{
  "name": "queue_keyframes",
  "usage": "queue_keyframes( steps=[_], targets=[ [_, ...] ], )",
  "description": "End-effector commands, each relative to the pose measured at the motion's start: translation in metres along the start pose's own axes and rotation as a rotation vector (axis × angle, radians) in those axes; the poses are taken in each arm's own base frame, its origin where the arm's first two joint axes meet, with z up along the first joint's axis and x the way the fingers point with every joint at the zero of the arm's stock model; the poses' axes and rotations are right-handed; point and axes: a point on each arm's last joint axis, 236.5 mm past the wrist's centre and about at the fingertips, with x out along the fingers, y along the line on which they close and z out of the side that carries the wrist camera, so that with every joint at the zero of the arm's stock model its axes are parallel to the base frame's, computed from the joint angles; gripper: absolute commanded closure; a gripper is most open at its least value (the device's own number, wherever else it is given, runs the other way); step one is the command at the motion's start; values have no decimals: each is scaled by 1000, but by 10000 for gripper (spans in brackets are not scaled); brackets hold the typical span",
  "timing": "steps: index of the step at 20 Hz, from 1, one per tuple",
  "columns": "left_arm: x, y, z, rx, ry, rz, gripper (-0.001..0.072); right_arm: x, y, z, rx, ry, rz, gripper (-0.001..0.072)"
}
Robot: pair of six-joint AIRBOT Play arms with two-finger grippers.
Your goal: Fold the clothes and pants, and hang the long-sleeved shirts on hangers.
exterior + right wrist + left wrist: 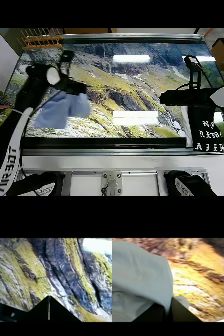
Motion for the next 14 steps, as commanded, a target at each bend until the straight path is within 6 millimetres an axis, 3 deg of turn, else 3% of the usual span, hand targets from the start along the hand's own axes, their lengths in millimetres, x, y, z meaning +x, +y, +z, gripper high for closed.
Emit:
queue_keyframes(
  steps=[1,3,5,7,9,12,14],
  targets=[
    [-30,-133,-10,249,-93,-179,701,-1,9,2,18,-9,38,687],
    [-27,-165,-21,354,-104,-183,696,-2,2,8,18,-34,19,688],
    [-22,-153,-22,350,-91,-99,162,-4,-5,9,31,-39,8,688],
    [-23,-102,-14,211,-76,14,133,-5,-6,7,35,-30,7,688],
    [-16,-39,-18,11,-54,72,133,-5,-5,3,36,-14,10,688],
    [14,55,-67,-321,60,109,133,-5,-5,-2,36,9,13,688],
    [36,104,-103,-557,121,98,133,-4,-3,-2,40,9,21,688]
  ],
)
